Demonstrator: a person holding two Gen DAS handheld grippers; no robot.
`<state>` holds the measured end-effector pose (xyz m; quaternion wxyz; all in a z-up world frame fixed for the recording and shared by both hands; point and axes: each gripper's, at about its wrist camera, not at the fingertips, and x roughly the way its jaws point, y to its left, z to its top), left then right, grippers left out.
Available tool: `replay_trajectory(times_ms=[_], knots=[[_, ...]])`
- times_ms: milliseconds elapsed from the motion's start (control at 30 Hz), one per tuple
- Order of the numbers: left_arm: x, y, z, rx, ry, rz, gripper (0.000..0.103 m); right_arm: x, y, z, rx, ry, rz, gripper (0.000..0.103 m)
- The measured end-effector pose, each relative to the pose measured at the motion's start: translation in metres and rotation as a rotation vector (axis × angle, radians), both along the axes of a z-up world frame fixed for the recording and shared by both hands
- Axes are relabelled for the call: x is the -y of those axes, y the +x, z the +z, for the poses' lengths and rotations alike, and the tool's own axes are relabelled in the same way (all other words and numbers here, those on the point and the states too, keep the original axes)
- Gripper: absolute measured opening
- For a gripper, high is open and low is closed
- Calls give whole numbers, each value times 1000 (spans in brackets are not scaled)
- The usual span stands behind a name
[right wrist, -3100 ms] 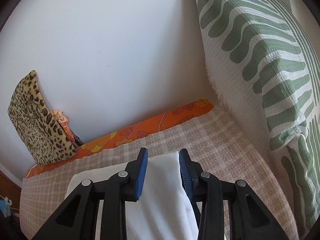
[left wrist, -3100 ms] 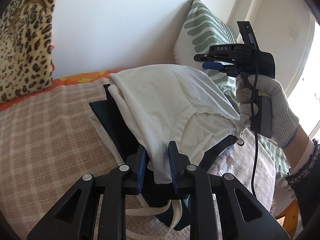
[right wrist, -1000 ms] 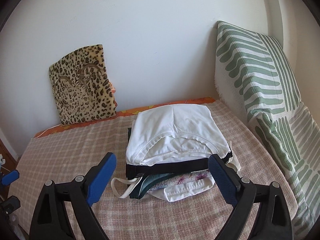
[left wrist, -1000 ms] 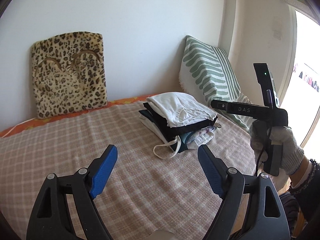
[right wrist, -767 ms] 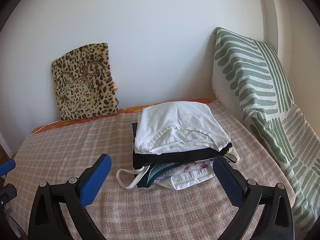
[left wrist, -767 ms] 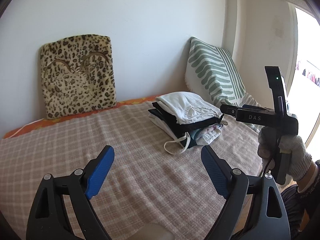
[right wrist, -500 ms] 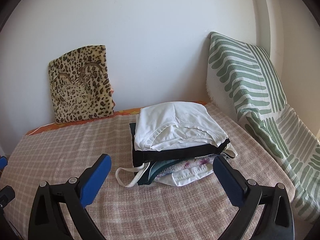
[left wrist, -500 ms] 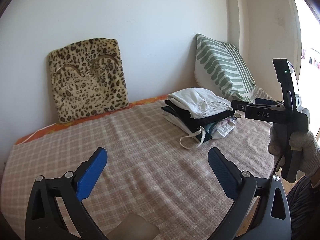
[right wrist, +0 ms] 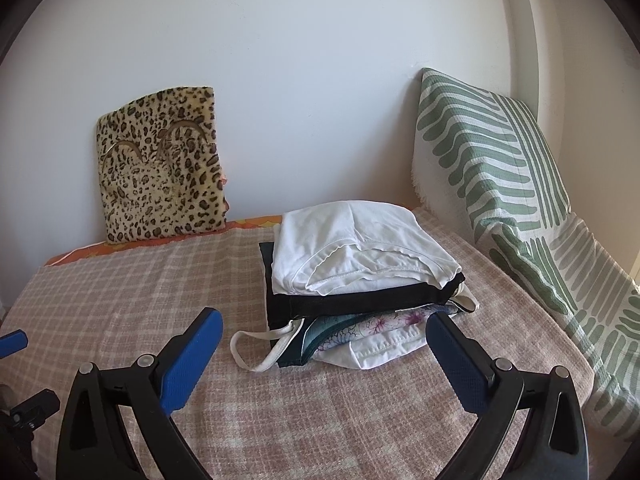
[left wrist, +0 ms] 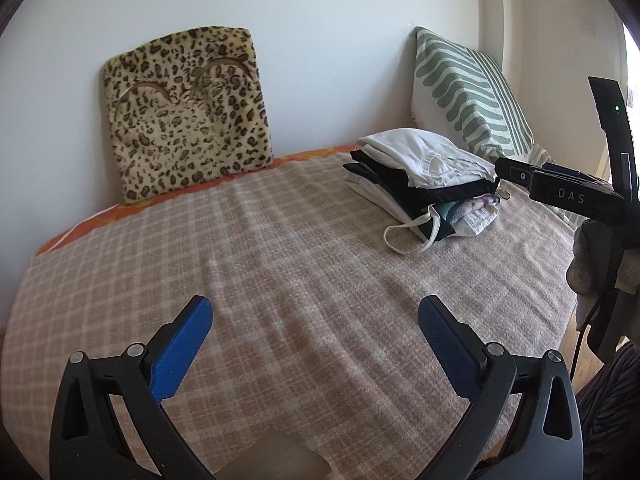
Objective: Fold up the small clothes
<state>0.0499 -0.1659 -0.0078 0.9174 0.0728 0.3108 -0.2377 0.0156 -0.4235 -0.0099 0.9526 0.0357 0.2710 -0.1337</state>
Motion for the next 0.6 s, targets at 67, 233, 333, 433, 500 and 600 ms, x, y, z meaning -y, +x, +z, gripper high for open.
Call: replay_trajectory(times_ms=[67, 233, 333, 433, 500, 600], knots=[[0, 1, -2, -7, 12, 9, 102, -1, 1, -1, -4, -3, 5, 103], [-4, 3, -5, -14, 16, 19, 102, -3, 1, -1, -7, -12, 8, 103], [-6, 3, -7, -15, 21, 23, 102, -2, 3, -1, -8, -11, 10, 103], [-6, 3, -7, -15, 23, 22, 102, -2, 2, 0, -2, -18, 3, 103], [-6, 3, -7, -14, 23, 23, 102, -3, 2, 1, 3, -17, -2, 103], [-7, 3, -6, -13, 22, 24, 102, -4, 2, 2, 6, -17, -8, 103]])
